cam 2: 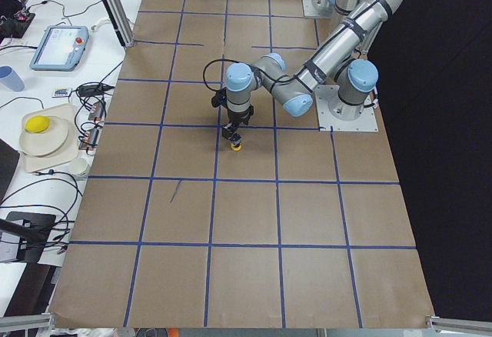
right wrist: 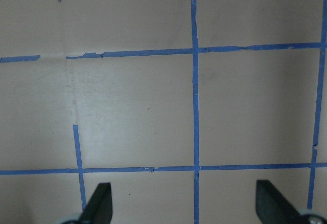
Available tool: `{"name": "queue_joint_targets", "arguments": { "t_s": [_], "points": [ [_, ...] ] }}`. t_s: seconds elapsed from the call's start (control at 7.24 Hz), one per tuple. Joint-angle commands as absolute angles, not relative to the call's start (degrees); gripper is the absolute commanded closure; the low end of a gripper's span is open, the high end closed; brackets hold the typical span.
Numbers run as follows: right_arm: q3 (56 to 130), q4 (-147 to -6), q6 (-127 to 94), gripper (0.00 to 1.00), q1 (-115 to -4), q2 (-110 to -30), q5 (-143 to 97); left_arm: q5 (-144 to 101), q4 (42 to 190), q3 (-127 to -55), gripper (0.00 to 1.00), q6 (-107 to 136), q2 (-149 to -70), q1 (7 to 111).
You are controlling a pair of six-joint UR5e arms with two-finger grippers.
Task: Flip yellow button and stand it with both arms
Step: 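Lift the yellow button with the left gripper and carry it toward the table center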
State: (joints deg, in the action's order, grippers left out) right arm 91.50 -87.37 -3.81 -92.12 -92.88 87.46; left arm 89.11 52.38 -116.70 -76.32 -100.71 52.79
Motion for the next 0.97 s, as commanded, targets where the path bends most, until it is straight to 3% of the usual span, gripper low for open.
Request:
{"name": "queue_joint_targets", "arguments": {
  "t_s": [0.0,0.55,0.69,0.83],
  "points": [
    [91.49,-87.36,-3.95,0.01,-92.11,-92.9,87.36,88.94,51.77,-116.8,0.04,-77.6,-101.6,52.56],
    [91.49,-87.27,-4.22,0.01,-92.11,-92.99,86.92,88.77,46.85,-117.16,0.05,-81.12,-103.89,52.56],
    [91.49,-87.28,-4.22,0.01,-92.11,-92.99,86.92,88.86,46.93,-117.25,0.09,-81.21,-104.15,52.56],
    [91.49,-87.19,-4.22,0.01,-92.11,-92.99,86.92,89.73,47.11,-117.16,0.21,-81.21,-104.15,52.47]
  ]
}}
